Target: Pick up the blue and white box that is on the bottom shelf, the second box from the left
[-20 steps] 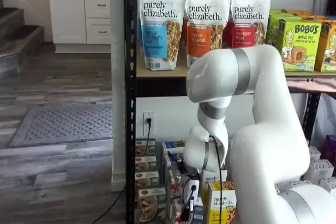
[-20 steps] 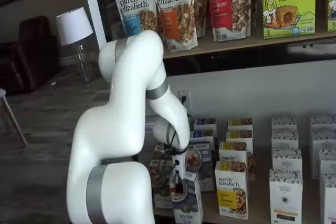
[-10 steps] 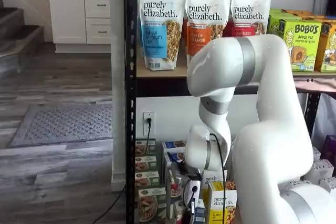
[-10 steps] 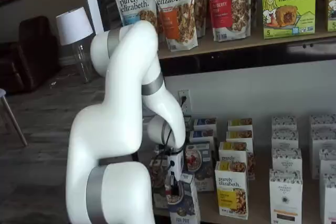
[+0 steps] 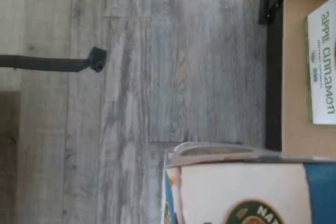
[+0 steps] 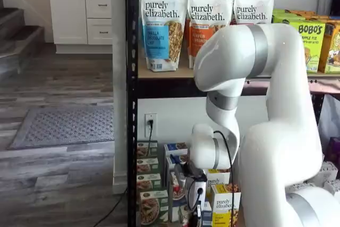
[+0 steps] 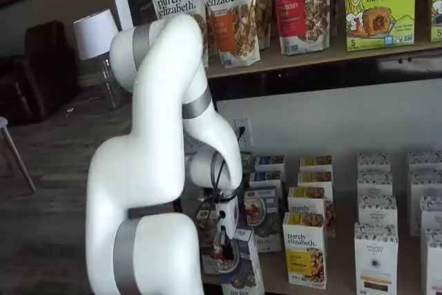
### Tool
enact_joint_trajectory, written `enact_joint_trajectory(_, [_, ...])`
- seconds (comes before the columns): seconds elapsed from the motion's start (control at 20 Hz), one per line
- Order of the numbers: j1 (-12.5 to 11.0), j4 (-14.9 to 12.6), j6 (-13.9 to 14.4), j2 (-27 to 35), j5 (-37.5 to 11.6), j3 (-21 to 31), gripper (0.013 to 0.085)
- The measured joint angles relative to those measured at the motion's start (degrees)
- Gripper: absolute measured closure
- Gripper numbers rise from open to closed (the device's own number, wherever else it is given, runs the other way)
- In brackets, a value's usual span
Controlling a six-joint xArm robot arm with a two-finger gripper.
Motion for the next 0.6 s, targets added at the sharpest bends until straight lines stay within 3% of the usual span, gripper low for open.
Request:
enact_joint_trajectory(0.45, [-0.27,-6.93,6.47,-7.97,2.42,6.66,0.053])
enact_joint_trajectory(0.6, [-0.54,-7.75,7.02,-10.92,3.09,8.84,0.053])
